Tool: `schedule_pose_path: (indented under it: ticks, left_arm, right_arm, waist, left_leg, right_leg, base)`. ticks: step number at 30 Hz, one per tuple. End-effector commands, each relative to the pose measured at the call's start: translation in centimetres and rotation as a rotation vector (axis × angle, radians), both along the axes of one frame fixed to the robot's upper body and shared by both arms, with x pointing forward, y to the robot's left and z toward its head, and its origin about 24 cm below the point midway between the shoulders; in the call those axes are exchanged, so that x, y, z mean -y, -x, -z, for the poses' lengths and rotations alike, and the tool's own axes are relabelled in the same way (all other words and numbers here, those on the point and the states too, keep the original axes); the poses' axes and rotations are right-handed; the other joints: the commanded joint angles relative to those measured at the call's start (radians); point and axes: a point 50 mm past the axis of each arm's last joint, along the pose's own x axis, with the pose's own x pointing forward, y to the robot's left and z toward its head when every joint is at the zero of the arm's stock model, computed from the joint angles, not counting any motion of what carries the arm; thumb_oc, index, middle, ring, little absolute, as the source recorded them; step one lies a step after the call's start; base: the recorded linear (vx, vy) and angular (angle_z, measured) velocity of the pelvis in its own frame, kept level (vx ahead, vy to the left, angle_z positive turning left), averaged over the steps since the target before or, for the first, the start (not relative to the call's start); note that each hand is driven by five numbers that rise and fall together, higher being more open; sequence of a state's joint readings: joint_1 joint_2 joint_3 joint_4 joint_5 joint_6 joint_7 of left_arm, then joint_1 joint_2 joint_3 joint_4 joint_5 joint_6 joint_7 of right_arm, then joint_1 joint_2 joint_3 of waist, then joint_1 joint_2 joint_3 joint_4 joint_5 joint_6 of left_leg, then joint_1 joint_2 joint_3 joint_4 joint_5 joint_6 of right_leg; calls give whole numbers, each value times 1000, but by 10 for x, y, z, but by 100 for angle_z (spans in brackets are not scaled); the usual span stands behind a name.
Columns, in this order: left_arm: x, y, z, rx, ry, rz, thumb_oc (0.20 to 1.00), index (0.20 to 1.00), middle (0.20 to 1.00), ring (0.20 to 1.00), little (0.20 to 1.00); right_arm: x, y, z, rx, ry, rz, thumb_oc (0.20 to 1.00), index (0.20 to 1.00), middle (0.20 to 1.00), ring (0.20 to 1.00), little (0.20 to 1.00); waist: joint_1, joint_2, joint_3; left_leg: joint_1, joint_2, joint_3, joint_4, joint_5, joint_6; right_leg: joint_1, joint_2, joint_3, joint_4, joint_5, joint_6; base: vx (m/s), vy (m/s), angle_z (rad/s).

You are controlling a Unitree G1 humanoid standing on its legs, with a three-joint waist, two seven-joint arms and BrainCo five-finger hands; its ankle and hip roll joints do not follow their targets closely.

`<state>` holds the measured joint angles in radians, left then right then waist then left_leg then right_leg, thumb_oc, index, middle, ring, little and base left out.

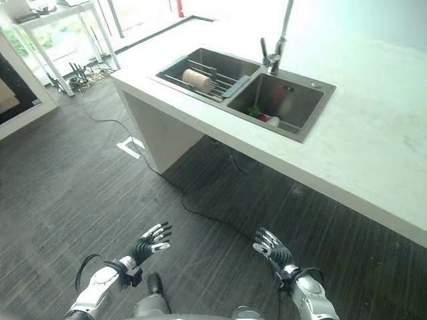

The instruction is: Place the dishes in the dishwasher.

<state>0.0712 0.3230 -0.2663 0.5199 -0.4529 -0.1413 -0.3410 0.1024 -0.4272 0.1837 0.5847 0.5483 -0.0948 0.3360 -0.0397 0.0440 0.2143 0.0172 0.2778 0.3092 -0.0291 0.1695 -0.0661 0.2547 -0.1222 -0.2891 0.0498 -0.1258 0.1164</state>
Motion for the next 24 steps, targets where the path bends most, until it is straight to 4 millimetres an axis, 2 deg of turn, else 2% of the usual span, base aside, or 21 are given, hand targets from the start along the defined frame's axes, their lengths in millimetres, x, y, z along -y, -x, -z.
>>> schedule_pose_path:
  ticks: [1, 3, 4, 5, 7, 8, 9, 10, 11, 12, 14, 15, 16, 17, 18, 19, 20, 21, 22, 23, 24]
  left_arm:
    - [-17, -24, -29, 142, -45, 21, 1000, 1000, 1000, 1000, 1000]
    - [-18, -24, -29, 143, -74, 55, 1000, 1000, 1000, 1000, 1000]
    - [-18, -24, -29, 142, -74, 57, 1000, 1000, 1000, 1000, 1000]
    - [-23, -26, -31, 140, -94, 52, 1000, 1000, 1000, 1000, 1000]
    - [-25, -28, -32, 141, -106, 51, 1000, 1000, 1000, 1000, 1000]
    - [-25, -29, -33, 150, -123, 53, 1000, 1000, 1000, 1000, 1000]
    - [-25, -30, -33, 151, -126, 50, 1000, 1000, 1000, 1000, 1000]
    - [-27, -30, -34, 154, -128, 22, 1000, 1000, 1000, 1000, 1000]
    - [-29, -30, -34, 153, -123, -1, 1000, 1000, 1000, 1000, 1000]
    - [-34, -31, -36, 162, -107, -51, 1000, 1000, 1000, 1000, 1000]
    - [-34, -32, -40, 172, -109, -50, 1000, 1000, 1000, 1000, 1000]
    - [-34, -33, -41, 176, -114, -48, 1000, 1000, 1000, 1000, 1000]
    - [-35, -36, -44, 183, -120, -49, 1000, 1000, 1000, 1000, 1000]
    - [-35, -38, -46, 189, -122, -53, 1000, 1000, 1000, 1000, 1000]
    - [-36, -39, -48, 196, -120, -56, 1000, 1000, 1000, 1000, 1000]
    - [-36, -39, -48, 196, -120, -55, 1000, 1000, 1000, 1000, 1000]
    - [-35, -39, -48, 199, -115, -45, 1000, 1000, 1000, 1000, 1000]
    - [-33, -36, -46, 201, -116, -23, 1000, 1000, 1000, 1000, 1000]
    - [-33, -35, -46, 201, -117, -20, 1000, 1000, 1000, 1000, 1000]
    - [-33, -30, -43, 199, -121, -9, 1000, 1000, 1000, 1000, 1000]
    - [-33, -30, -42, 197, -120, -9, 1000, 1000, 1000, 1000, 1000]
  right_arm:
    - [-10, -26, -18, 145, -55, 35, 1000, 1000, 1000, 1000, 1000]
    - [-10, -22, -14, 133, -100, 88, 1000, 1000, 1000, 1000, 1000]
    - [-10, -21, -14, 132, -101, 90, 1000, 1000, 1000, 1000, 1000]
    - [-14, -17, -12, 130, -97, 100, 1000, 1000, 1000, 1000, 1000]
    - [-17, -17, -12, 134, -110, 119, 1000, 1000, 1000, 1000, 1000]
    - [-19, -17, -12, 140, -117, 124, 1000, 1000, 1000, 1000, 1000]
    - [-19, -16, -12, 141, -118, 124, 1000, 1000, 1000, 1000, 1000]
    - [-21, -16, -13, 142, -117, 114, 1000, 1000, 1000, 1000, 1000]
    - [-22, -15, -13, 142, -115, 104, 1000, 1000, 1000, 1000, 1000]
    - [-24, -17, -14, 147, -117, 86, 1000, 1000, 1000, 1000, 1000]
    - [-22, -17, -15, 150, -120, 88, 1000, 1000, 1000, 1000, 1000]
    - [-21, -17, -16, 150, -119, 88, 1000, 1000, 1000, 1000, 1000]
    - [-20, -17, -16, 149, -120, 83, 1000, 1000, 1000, 1000, 1000]
    - [-20, -18, -16, 148, -121, 77, 1000, 1000, 1000, 1000, 1000]
    - [-20, -19, -16, 146, -119, 72, 1000, 1000, 1000, 1000, 1000]
    - [-20, -19, -15, 146, -119, 72, 1000, 1000, 1000, 1000, 1000]
    - [-20, -18, -15, 145, -118, 78, 1000, 1000, 1000, 1000, 1000]
    - [-19, -16, -13, 146, -120, 91, 1000, 1000, 1000, 1000, 1000]
    - [-19, -16, -13, 146, -120, 92, 1000, 1000, 1000, 1000, 1000]
    - [-19, -16, -13, 152, -112, 100, 1000, 1000, 1000, 1000, 1000]
    - [-19, -16, -13, 153, -106, 103, 1000, 1000, 1000, 1000, 1000]
  waist:
    - [23, -19, 42]
    - [25, -9, 26]
    - [25, -8, 25]
    - [11, -7, 11]
    - [5, -10, 5]
    - [0, -9, 4]
    - [0, -11, 3]
    - [-1, -8, 3]
    - [1, -3, 3]
    - [-4, -2, 11]
    - [-14, -13, 19]
    - [-16, -16, 21]
    - [-19, -22, 25]
    - [-22, -31, 32]
    - [-28, -40, 40]
    - [-29, -40, 42]
    - [-31, -41, 47]
    - [-25, -38, 47]
    - [-22, -36, 47]
    - [-9, -37, 38]
    - [-9, -38, 36]
  left_leg:
    - [25, -23, -41, 26, -53, -56]
    - [47, -77, -77, 6, -80, -32]
    - [49, -83, -80, 4, -82, -29]
    - [66, -145, -81, -24, -104, 14]
    - [67, -183, -77, -34, -120, 48]
    - [69, -214, -74, -37, -137, 74]
    - [69, -222, -73, -38, -140, 78]
    - [75, -243, -66, -43, -152, 96]
    - [80, -252, -56, -48, -158, 102]
    - [96, -262, -33, -54, -171, 100]
    - [108, -268, -36, -55, -180, 88]
    - [113, -270, -36, -55, -184, 84]
    - [132, -277, -39, -58, -206, 76]
    - [143, -285, -37, -58, -221, 77]
    - [161, -296, -37, -58, -249, 83]
    - [166, -298, -37, -58, -256, 85]
    - [183, -304, -42, -58, -280, 92]
    - [197, -311, -38, -58, -302, 99]
    - [201, -310, -37, -58, -309, 101]
    - [210, -324, -15, -58, -317, 110]
    - [212, -329, -15, -57, -320, 113]
  right_leg:
    - [-167, -31, -70, 202, -22, -40]
    - [-176, -50, -55, 271, -50, -29]
    - [-177, -51, -53, 277, -53, -28]
    - [-208, -73, -15, 383, -22, 6]
    - [-235, -85, 13, 476, 13, 34]
    - [-265, -92, 24, 587, 54, 51]
    - [-274, -95, 27, 607, 62, 53]
    - [-311, -113, 29, 701, 107, 61]
    - [-339, -131, 26, 756, 128, 60]
    - [-369, -108, -13, 673, 127, 55]
    - [-370, -81, -34, 493, 149, 54]
    - [-371, -79, -42, 441, 154, 51]
    - [-379, -93, -49, 367, 162, 64]
    - [-400, -102, -58, 284, 207, 74]
    - [-433, -116, -62, 204, 277, 94]
    - [-440, -119, -62, 190, 293, 99]
    - [-470, -136, -68, 156, 337, 114]
    - [-483, -158, -95, 149, 367, 123]
    - [-481, -160, -98, 155, 365, 125]
    - [-457, -179, -152, 153, 367, 127]
    - [-455, -179, -153, 154, 368, 128]
  base:
    - [458, 484, 4]
    - [361, 353, 8]
    - [437, 513, 29]
    - [314, 418, 39]
    - [266, 405, 16]
    - [167, 293, 6]
    - [168, 331, 12]
    - [115, 253, 12]
    - [231, 313, -2]
    - [206, 155, -22]
    - [184, -6, -41]
    - [218, -60, -6]
    - [218, -74, 14]
    - [274, -125, 13]
    - [181, -116, 3]
    - [248, -136, -10]
    - [286, -156, -10]
    - [284, -146, -5]
    - [324, -193, 8]
    - [226, -139, 10]
    - [267, -178, 8]
